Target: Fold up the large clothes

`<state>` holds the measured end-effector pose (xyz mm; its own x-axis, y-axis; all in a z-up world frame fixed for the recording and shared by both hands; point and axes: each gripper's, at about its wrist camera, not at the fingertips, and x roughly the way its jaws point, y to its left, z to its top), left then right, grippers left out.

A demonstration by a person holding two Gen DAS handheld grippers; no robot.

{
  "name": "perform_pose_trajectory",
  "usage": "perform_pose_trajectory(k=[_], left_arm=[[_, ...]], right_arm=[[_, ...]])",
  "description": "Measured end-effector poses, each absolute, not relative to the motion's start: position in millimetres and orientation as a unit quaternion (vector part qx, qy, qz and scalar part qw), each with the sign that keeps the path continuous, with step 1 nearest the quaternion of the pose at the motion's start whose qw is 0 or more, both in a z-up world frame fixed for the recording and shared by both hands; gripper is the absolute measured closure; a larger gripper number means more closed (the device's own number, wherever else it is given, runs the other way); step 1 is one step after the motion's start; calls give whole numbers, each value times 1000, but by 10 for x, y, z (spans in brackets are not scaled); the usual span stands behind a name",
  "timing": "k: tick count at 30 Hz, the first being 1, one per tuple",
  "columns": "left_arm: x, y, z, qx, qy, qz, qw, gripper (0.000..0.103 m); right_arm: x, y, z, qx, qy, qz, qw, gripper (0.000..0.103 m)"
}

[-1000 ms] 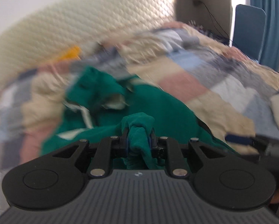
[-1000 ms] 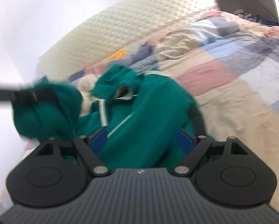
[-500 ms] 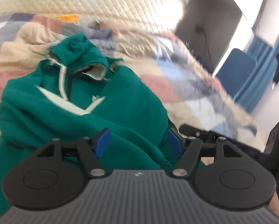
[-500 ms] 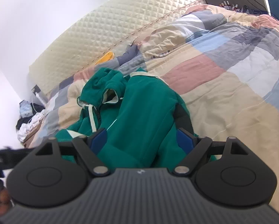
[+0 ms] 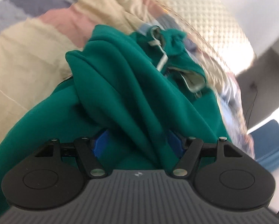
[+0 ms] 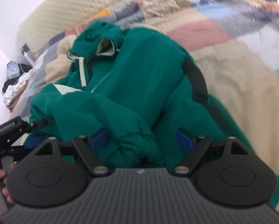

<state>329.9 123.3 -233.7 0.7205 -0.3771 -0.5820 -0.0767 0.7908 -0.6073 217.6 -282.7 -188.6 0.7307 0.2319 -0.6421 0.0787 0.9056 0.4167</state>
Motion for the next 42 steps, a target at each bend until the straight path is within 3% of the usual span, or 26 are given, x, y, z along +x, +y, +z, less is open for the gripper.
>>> perform_pose_trajectory(k=[3,7,10,17,23,32,42], left_arm=[[3526,1305,-2447,-339,355,-86,867,35],[3729,1374,-2479,-344,341,-94,870,81],[3754,1424,-2369,-341,310,-104,881,90],[3708,1831,-2005,-353,238,-90,900,91],[3770,2146,-2103,-353,261,-36,898,91],[3890,1994,-2392,-276,310,-5,910,89],[3863,1777,-2380,-203,308,12,930,87]], right_arm=[[2265,-2727,-1945,202,367,70,906,33],[2347,-2543,-2040,155,363,73,916,49],[2363,-2537,-2007,159,343,85,922,60],[2327,-2339,-1706,177,293,161,926,68],[2546,-1877,-1421,72,273,170,944,69],[2882,-2071,-2066,111,351,141,919,70],[2868,-2113,-2098,126,350,151,916,69]])
